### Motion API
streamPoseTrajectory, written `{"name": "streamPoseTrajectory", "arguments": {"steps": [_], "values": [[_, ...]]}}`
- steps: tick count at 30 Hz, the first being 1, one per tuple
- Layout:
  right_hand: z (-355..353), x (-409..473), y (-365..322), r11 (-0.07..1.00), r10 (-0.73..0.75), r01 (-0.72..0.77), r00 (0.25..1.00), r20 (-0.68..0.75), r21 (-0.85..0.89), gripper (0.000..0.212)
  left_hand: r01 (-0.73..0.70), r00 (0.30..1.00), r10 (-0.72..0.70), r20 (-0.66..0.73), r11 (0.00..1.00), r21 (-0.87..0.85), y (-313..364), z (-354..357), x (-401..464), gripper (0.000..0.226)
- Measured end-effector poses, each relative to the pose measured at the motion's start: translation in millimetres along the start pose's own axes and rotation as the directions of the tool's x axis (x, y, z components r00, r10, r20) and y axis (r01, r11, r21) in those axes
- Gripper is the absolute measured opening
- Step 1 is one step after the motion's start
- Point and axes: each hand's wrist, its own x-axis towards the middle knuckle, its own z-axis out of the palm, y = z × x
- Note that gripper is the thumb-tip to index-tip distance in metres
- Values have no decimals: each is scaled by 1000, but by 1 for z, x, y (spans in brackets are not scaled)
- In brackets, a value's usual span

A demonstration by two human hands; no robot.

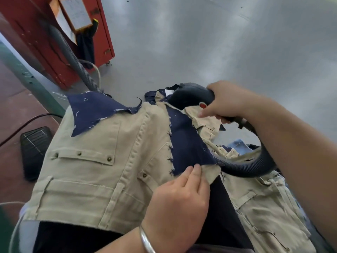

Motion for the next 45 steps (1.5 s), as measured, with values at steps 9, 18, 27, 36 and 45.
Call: {"name": "streamPoseTrajectory", "arguments": {"steps": [9,18,27,36,45], "values": [[-23,-64,35,989,20,18,969,-248,146,31,126,991,-132,-28,980,-155,-72,-67,25,40],[-19,-127,32,978,-40,99,952,-304,182,62,276,676,-304,672,949,152,-172,-80,133,133],[-27,-106,157,972,156,-78,920,-361,221,78,450,651,-366,665,892,51,-195,-67,112,56],[-40,-97,148,952,156,-58,937,-312,302,83,715,651,-682,334,699,35,-181,-101,89,49],[-35,-95,122,976,65,6,947,-315,219,88,91,974,-161,157,921,380,-82,-113,53,62]]}}
